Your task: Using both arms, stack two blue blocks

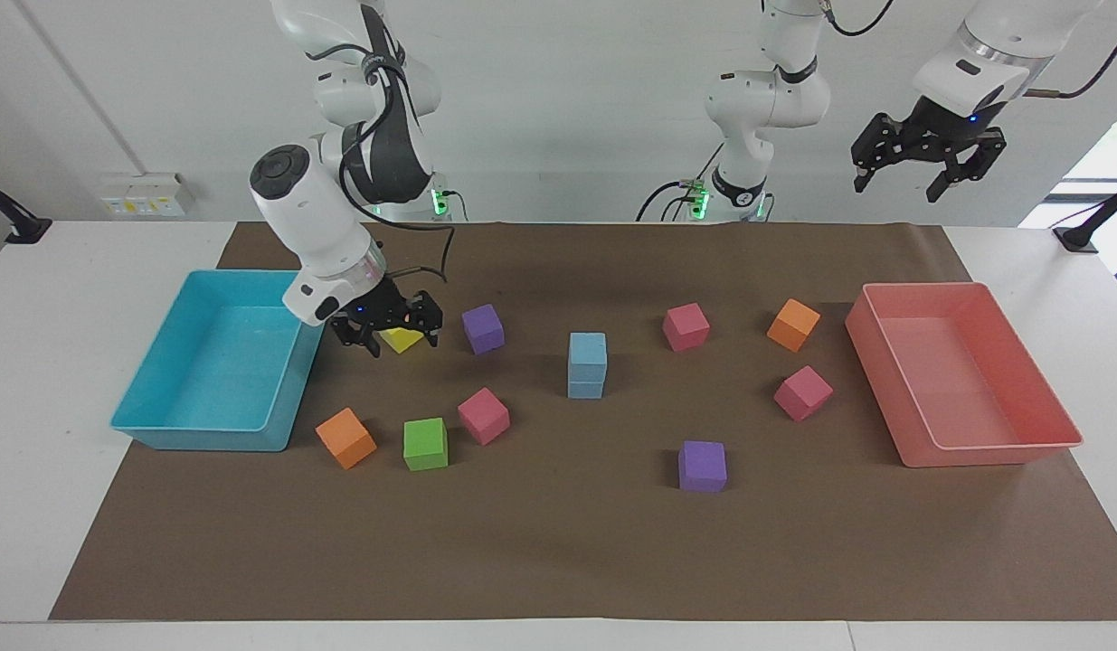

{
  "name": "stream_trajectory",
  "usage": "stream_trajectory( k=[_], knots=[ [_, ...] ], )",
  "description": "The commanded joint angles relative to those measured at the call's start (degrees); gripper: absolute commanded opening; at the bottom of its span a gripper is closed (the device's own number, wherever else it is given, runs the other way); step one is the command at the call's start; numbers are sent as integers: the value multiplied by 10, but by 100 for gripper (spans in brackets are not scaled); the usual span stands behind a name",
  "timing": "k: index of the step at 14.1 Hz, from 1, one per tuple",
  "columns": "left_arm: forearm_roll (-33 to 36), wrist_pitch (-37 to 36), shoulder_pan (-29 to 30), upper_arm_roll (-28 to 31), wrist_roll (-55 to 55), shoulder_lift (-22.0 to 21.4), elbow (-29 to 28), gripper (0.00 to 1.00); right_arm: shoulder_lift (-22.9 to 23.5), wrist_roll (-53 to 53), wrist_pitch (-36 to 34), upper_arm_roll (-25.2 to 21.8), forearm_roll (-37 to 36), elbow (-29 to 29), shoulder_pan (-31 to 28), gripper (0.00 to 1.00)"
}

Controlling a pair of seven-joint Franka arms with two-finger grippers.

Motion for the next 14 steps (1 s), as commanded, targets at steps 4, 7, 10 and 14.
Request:
stream_trajectory(
  k=[4, 7, 10, 14],
  knots=[
    [5, -17, 17, -6, 5, -14, -14, 100, -38, 100, -111, 5, -100, 73, -5, 100],
    [3, -10, 19, -6, 5, -13, -13, 100, -75, 97, -139, -1, -99, 80, -16, 100],
    [3, -9, 19, -6, 5, -13, -12, 100, -92, 91, -174, -4, -99, 101, -27, 100],
    [3, -9, 18, -6, 6, -13, -13, 100, -88, 70, -260, -2, -99, 161, -58, 100]
  ],
)
